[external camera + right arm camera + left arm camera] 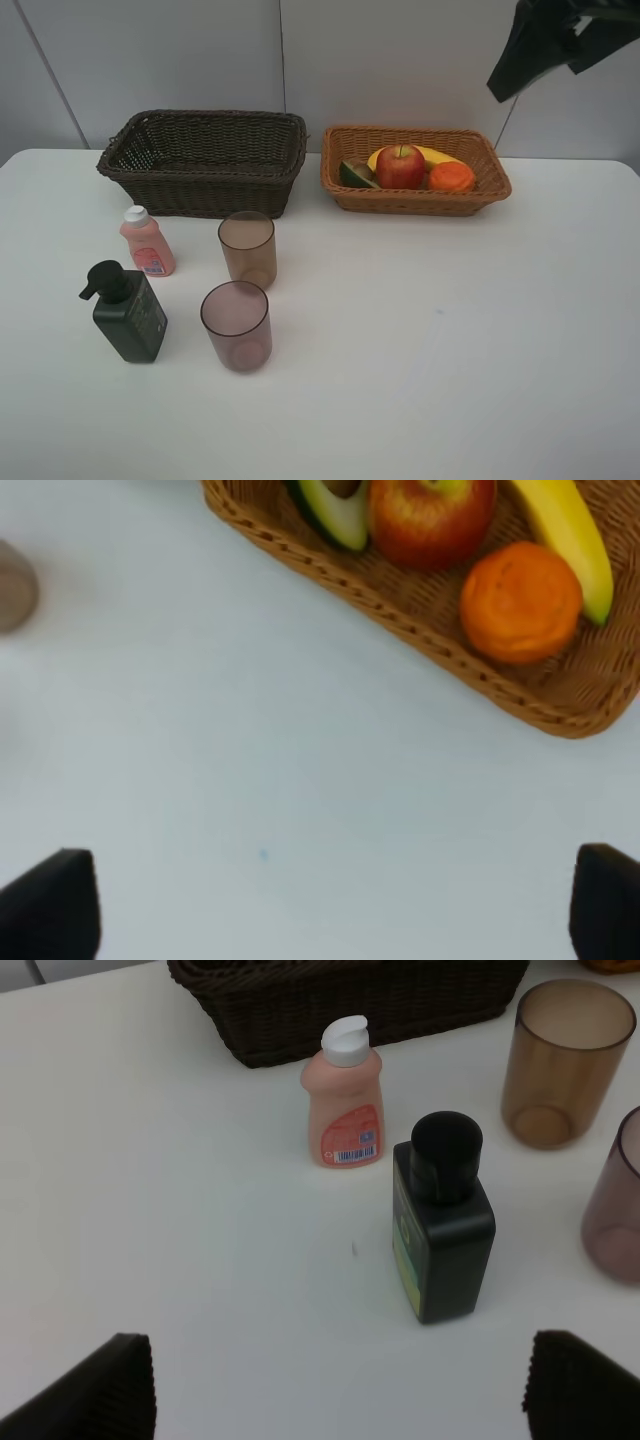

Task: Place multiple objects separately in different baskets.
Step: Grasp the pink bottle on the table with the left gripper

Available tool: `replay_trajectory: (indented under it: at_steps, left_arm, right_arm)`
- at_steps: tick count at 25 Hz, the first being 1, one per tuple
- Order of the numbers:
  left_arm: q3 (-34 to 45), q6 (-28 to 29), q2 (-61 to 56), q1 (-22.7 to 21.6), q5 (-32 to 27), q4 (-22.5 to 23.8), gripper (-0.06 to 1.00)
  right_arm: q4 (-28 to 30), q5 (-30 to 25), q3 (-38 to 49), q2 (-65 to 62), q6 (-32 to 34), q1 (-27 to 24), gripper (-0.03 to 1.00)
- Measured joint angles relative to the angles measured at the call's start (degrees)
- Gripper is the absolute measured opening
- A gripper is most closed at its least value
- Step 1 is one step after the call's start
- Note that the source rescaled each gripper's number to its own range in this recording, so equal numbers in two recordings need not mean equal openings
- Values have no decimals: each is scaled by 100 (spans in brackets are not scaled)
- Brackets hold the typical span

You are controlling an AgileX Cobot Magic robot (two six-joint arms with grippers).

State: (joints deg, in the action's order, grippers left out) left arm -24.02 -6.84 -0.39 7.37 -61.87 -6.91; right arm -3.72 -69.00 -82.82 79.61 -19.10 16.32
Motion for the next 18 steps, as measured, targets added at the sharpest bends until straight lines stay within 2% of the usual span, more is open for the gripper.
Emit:
replay_trajectory:
  at_steps: [6, 18]
  left_arm:
    - [0, 0, 0, 0, 0, 0, 98]
    - [0, 0, 0, 0, 0, 0, 98]
  right_arm:
    - [-225, -35, 930, -1081, 7, 0, 98]
    - [-477, -85, 3592, -4065, 7, 0, 98]
